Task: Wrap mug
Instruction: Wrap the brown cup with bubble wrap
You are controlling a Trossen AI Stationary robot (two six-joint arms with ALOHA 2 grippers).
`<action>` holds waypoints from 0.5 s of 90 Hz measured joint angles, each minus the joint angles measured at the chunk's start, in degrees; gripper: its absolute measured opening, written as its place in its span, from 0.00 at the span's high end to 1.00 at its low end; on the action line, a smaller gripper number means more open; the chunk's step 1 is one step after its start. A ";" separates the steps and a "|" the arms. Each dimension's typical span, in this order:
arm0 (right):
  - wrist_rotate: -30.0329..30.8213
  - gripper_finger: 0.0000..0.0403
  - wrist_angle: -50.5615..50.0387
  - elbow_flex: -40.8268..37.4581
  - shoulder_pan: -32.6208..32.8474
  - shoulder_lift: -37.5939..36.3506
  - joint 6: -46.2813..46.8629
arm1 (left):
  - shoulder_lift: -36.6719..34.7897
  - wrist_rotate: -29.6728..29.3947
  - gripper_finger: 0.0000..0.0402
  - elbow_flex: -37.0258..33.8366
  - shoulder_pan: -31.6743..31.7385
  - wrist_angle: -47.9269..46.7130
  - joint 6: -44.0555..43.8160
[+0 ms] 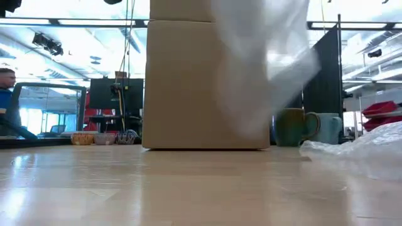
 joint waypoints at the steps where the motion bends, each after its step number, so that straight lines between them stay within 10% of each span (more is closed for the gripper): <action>1: 0.00 1.00 0.01 0.00 -0.04 0.00 -0.20 | 0.00 0.00 0.93 0.00 0.00 -0.04 0.00; 45: 1.26 1.00 -0.16 -16.02 -3.89 0.11 8.43 | 4.84 -3.29 0.93 0.01 3.84 -6.01 -5.17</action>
